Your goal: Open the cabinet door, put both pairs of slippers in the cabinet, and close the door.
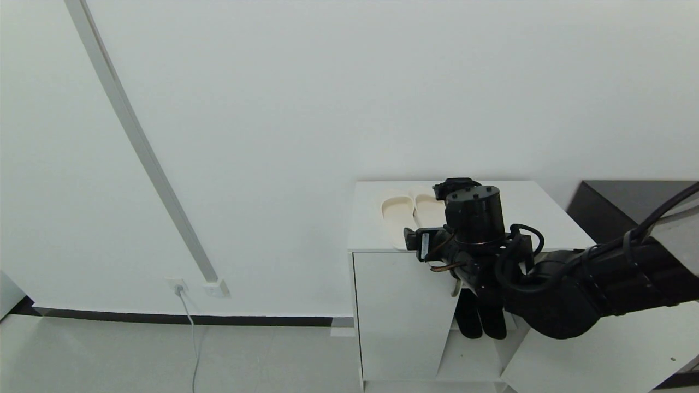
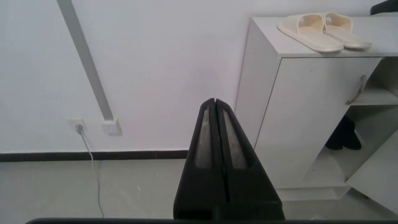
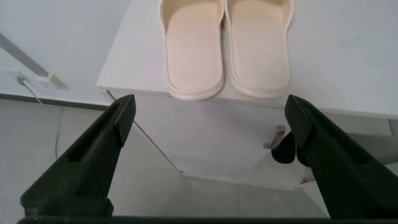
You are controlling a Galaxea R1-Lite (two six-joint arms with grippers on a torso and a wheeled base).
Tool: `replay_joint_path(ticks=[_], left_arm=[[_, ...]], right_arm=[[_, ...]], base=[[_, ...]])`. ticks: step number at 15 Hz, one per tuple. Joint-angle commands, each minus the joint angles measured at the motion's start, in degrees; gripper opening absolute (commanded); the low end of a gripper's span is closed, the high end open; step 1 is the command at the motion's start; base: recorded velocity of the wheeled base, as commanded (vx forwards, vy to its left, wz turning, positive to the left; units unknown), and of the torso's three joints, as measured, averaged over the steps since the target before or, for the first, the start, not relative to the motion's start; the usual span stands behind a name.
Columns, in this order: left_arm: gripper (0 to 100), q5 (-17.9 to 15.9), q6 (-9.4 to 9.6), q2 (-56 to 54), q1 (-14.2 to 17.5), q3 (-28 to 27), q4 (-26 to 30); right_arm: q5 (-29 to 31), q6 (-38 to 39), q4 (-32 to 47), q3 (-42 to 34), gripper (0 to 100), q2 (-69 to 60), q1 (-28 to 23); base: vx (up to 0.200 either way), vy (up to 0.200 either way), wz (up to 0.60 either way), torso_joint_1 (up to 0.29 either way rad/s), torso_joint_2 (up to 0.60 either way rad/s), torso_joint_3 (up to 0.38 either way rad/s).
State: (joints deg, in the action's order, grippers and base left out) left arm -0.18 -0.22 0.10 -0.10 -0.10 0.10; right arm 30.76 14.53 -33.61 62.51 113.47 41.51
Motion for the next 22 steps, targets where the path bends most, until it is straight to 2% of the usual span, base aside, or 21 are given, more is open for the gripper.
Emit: replay_joint_path(ticks=[1,4,6,14,22], left_arm=[[0,0.0,-0.04,0.1,0.0,0.0,0.0],[0,0.0,-0.04,0.1,0.0,0.0,0.0],[0,0.1,-0.04,0.1,0.0,0.0,0.0],[0,0.3,-0.22,0.1,0.0,0.1,0.0],[0,0.3,-0.22,0.1,0.0,0.1,0.0]], right_arm=[[0.1,-0.1,-1.1,0.0,100,2.8,-0.5],[-1.0,-0.7,-7.1,-0.3,100,8.0,-1.4],[-1.4,-1.0,-8.1,0.3,100,10.1,-2.2],[-4.4,-2.8,-11.7,5.4,100,17.0,-5.0],[-6.2,-5.4,-11.2,17.3,100,24.8,-6.9]], base=[[0.2,0.0,0.0,-0.017,-0.01,0.002],[0.2,0.0,0.0,0.011,0.01,-0.001],[0.2,0.0,0.0,0.005,0.0,0.0],[0.0,0.0,0.0,0.0,0.0,0.0],[0.0,0.0,0.0,0.0,0.0,0.0]])
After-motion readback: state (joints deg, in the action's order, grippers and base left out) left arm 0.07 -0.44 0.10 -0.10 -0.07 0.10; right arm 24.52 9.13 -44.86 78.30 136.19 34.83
